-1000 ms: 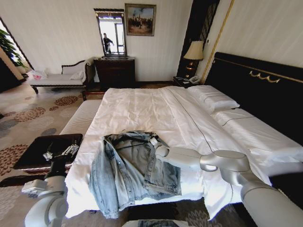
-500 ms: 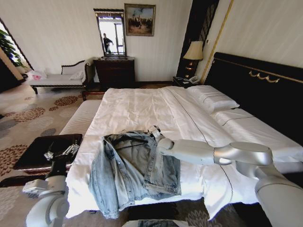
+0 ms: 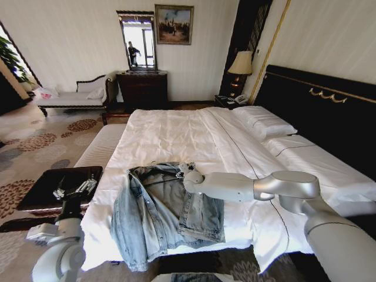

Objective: Pick up the clothes from the bed and hang them on the clothes hanger.

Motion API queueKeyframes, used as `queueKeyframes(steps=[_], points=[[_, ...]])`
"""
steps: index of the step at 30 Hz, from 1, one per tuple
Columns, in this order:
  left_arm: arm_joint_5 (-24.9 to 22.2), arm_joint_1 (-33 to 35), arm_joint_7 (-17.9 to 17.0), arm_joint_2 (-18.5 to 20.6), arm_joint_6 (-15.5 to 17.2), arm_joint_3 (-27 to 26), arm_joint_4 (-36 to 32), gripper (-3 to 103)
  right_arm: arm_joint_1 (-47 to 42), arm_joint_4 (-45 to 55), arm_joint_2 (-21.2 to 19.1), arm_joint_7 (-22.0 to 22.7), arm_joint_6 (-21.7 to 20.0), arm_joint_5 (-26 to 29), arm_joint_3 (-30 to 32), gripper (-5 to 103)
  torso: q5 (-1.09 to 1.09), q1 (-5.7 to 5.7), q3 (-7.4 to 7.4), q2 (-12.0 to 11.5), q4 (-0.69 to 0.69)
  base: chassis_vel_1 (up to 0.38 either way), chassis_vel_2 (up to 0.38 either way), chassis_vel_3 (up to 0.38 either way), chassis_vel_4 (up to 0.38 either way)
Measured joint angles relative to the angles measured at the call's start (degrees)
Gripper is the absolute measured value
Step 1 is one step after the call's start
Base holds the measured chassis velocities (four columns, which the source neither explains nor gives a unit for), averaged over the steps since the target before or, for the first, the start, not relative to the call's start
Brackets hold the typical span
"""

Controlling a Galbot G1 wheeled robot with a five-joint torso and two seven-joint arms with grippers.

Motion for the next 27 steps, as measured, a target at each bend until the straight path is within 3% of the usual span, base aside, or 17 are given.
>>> queueKeyframes(steps=[4, 21, 25, 27], points=[[-0.1, -0.1, 0.0, -0.1, 0.0, 0.1, 0.0, 100, -1.2, -4.8, 2.3, 0.2, -0.5, -2.5, -0.8, 100, -0.01, 0.0, 0.0, 0.0, 0.0, 0.0, 0.0, 0.0, 0.0], [-0.3, 0.1, 0.1, -0.2, -0.2, 0.1, -0.1, 100, -4.9, -15.4, 7.2, 1.5, -1.5, -2.4, 1.0, 103, 0.0, 0.0, 0.0, 0.0, 0.0, 0.0, 0.0, 0.0, 0.0], [-0.5, 0.3, 0.1, 0.0, -0.3, -0.2, -0.2, 100, -5.6, -16.9, 7.8, 2.2, -1.8, -1.3, 2.0, 94, 0.0, 0.0, 0.0, 0.0, 0.0, 0.0, 0.0, 0.0, 0.0], [-0.5, 0.3, 0.1, 0.0, -0.3, -0.2, -0.2, 100, -5.7, -17.7, 8.0, 2.4, -2.0, -1.2, 2.2, 84, 0.0, 0.0, 0.0, 0.0, 0.0, 0.0, 0.0, 0.0, 0.0]])
